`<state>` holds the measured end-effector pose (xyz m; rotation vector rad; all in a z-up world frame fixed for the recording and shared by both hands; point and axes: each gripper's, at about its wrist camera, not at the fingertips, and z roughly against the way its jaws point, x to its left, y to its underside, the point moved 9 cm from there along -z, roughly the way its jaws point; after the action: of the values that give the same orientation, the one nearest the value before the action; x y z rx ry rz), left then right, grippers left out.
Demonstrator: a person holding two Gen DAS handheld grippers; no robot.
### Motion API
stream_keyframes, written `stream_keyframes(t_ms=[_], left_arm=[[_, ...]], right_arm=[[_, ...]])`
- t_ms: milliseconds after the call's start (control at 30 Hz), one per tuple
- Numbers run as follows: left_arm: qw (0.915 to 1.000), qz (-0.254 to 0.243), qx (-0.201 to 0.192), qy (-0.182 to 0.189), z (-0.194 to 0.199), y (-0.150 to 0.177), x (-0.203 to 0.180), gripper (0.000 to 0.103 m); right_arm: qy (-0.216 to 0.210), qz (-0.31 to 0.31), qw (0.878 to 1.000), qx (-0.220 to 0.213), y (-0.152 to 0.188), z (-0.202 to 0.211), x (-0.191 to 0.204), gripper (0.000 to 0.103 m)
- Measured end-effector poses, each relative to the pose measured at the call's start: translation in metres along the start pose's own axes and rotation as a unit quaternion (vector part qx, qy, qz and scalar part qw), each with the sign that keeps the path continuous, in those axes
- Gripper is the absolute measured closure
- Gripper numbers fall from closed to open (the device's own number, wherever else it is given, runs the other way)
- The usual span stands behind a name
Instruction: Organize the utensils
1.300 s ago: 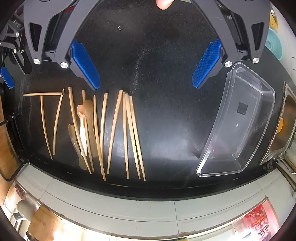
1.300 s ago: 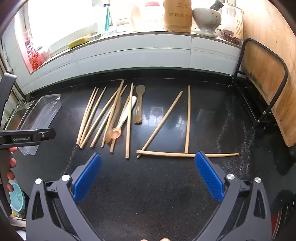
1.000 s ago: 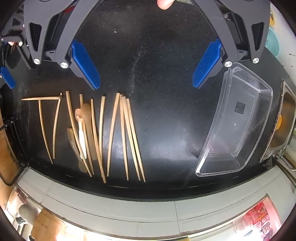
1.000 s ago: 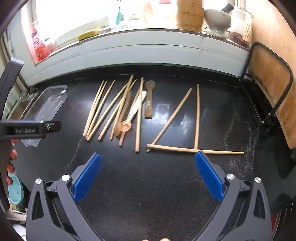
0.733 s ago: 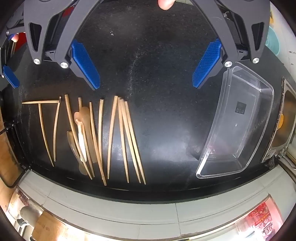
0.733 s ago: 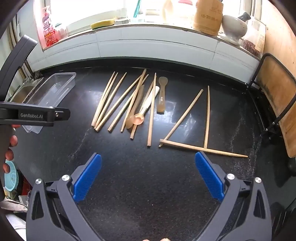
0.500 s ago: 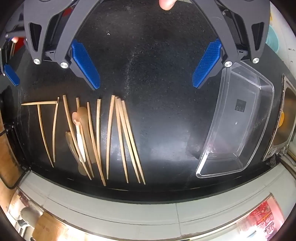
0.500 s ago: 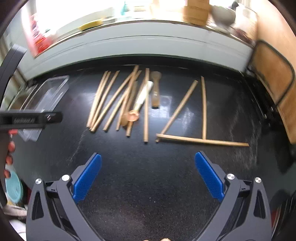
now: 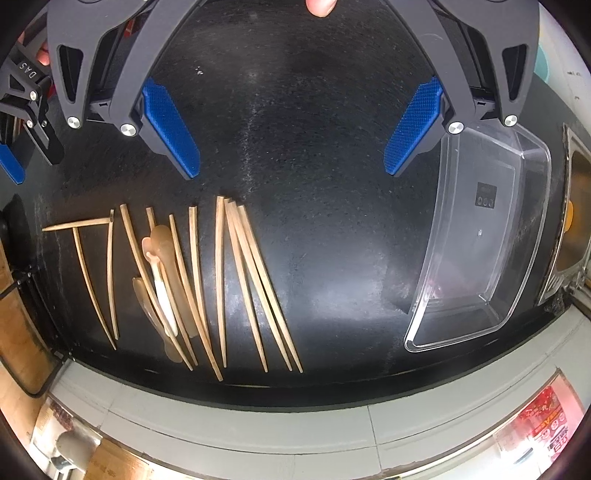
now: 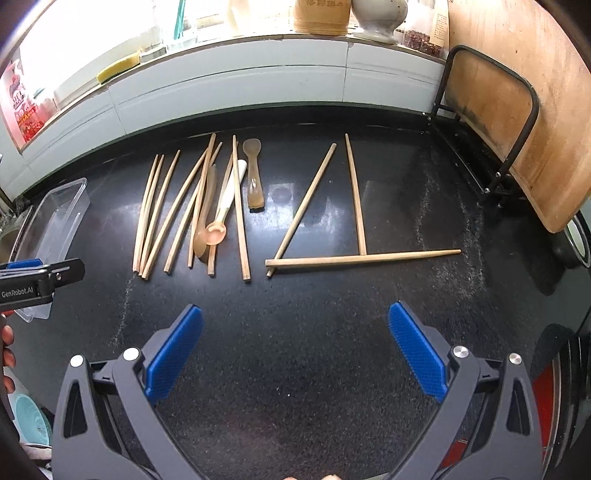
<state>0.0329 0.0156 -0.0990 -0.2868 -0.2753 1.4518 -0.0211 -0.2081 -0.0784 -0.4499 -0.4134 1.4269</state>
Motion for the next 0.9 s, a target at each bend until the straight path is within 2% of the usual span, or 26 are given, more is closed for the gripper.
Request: stream_keyframes(t_ms=[400, 533, 633, 767, 900], left_arm=[[0.9992, -0.038, 0.000, 0.013, -0.006, 0.008, 0.008, 0.006], [0.9988, -0.044, -0.006, 0.018, -0.005, 0.010, 0.010, 0.006], [0.9988, -0.043, -0.011, 0.019, -0.003, 0.012, 0.013, 0.006], [0.9992, -0.021, -0.022, 0.024, 0.003, 0.014, 0.023, 0.006], [0.9996, -0.003, -0.021, 0.020, 0.004, 0.019, 0.031, 0.006]], right_arm=[[0.030, -0.023, 0.999, 0.031, 0.029, -0.003, 0.010, 0.005], [0.033, -0.016, 0.999, 0.027, 0.032, 0.000, 0.017, 0.005], [0.033, -0.016, 0.999, 0.024, 0.033, 0.000, 0.021, 0.005], [0.011, -0.060, 0.998, 0.021, 0.033, 0.002, 0.020, 0.005], [0.011, -0.075, 0.997, 0.015, 0.030, 0.003, 0.015, 0.005]])
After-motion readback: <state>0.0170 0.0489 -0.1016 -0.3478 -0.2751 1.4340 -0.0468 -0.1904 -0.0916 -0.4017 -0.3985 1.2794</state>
